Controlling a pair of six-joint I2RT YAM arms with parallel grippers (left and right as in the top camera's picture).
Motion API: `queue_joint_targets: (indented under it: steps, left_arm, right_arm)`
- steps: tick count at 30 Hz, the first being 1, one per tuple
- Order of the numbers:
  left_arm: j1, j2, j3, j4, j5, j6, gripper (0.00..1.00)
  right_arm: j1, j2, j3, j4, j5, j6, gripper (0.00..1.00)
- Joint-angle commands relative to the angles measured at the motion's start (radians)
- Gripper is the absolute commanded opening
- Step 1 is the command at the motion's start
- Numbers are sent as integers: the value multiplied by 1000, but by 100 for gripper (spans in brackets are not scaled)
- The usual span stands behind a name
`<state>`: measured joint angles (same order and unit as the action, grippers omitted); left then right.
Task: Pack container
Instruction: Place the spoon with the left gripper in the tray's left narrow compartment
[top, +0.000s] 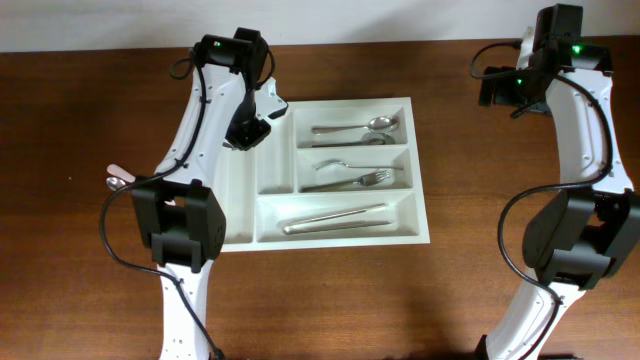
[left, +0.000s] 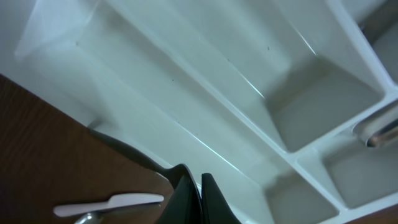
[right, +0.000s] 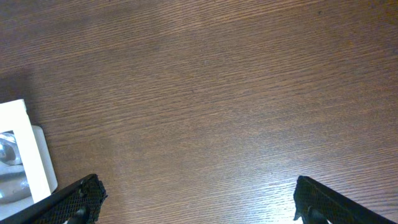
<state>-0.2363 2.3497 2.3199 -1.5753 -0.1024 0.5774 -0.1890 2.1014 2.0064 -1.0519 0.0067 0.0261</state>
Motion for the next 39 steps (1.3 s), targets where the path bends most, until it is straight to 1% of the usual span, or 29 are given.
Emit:
queue_joint_targets:
  steps: [1,4,6,9,17,19,32,39]
  left_arm:
    - [3,5,16,-6,89,90,2]
    - [4,5,16,-13,93,101,2]
    - [3,5,16,-20,126,130,2]
    - [3,5,16,-20,162,135,2]
    - [-7,5,17,-10,163,137,2]
    - [-12,4,17,-8,163,156,2]
    - [-16,5,17,12,166,181,2]
    - [18,5,17,11,131,180,2]
  right_arm:
    - [-2,-17,-2,0,1,9,99]
    - [-2,-17,-2,0,1,9,99]
    - [-2,-17,-2,0,1,9,99]
    - [-2,-17,-2,0,1,9,99]
    - [-2,-17,-2,0,2,9,99]
    - [-2,-17,-2,0,1,9,99]
    - [-2,-17,-2,0,2,9,99]
    - [-2,-17,-2,0,2,9,99]
